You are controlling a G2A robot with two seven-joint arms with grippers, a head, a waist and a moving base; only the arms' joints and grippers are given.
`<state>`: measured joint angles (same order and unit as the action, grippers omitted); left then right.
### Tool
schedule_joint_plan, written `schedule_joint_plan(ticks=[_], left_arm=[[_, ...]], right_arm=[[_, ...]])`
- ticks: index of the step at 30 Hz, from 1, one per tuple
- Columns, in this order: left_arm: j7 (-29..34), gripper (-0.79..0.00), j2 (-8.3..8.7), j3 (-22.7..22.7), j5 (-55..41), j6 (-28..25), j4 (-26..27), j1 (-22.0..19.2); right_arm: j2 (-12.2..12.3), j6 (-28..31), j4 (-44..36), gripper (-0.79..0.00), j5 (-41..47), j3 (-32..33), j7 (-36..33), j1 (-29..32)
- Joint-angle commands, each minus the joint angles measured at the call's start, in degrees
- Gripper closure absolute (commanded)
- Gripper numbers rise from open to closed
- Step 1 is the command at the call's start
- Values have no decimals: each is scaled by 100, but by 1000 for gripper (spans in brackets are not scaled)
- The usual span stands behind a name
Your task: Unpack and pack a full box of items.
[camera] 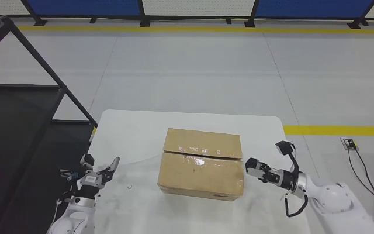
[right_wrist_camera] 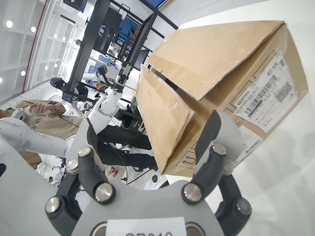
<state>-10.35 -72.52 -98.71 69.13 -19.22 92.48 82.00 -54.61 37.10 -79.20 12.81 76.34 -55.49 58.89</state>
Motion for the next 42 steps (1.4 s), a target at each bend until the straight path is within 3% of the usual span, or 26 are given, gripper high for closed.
schedule_joint_plan(ticks=[1, 11, 21, 31, 42], left_arm=[[42, -785, 19, -36, -67, -293, 110, 92], [201, -785, 57, -21, -266, -521, 273, 114], [262, -785, 135, -40, -362, -1382, 660, 280], [270, -785, 304, -131, 408, -2924, 819, 495], [469, -785, 360, 379, 1009, -2923, 616, 362]], right_arm=[[-16, 33, 77, -785, 89, -87, -75, -102], [-38, 359, 149, -785, 1288, -416, -811, -403], [423, 115, -1255, -785, 1623, -469, -1057, 156], [1004, 581, -1540, -785, 950, -1057, -591, 430], [1362, 1334, -1025, -785, 718, -2257, 163, -76]])
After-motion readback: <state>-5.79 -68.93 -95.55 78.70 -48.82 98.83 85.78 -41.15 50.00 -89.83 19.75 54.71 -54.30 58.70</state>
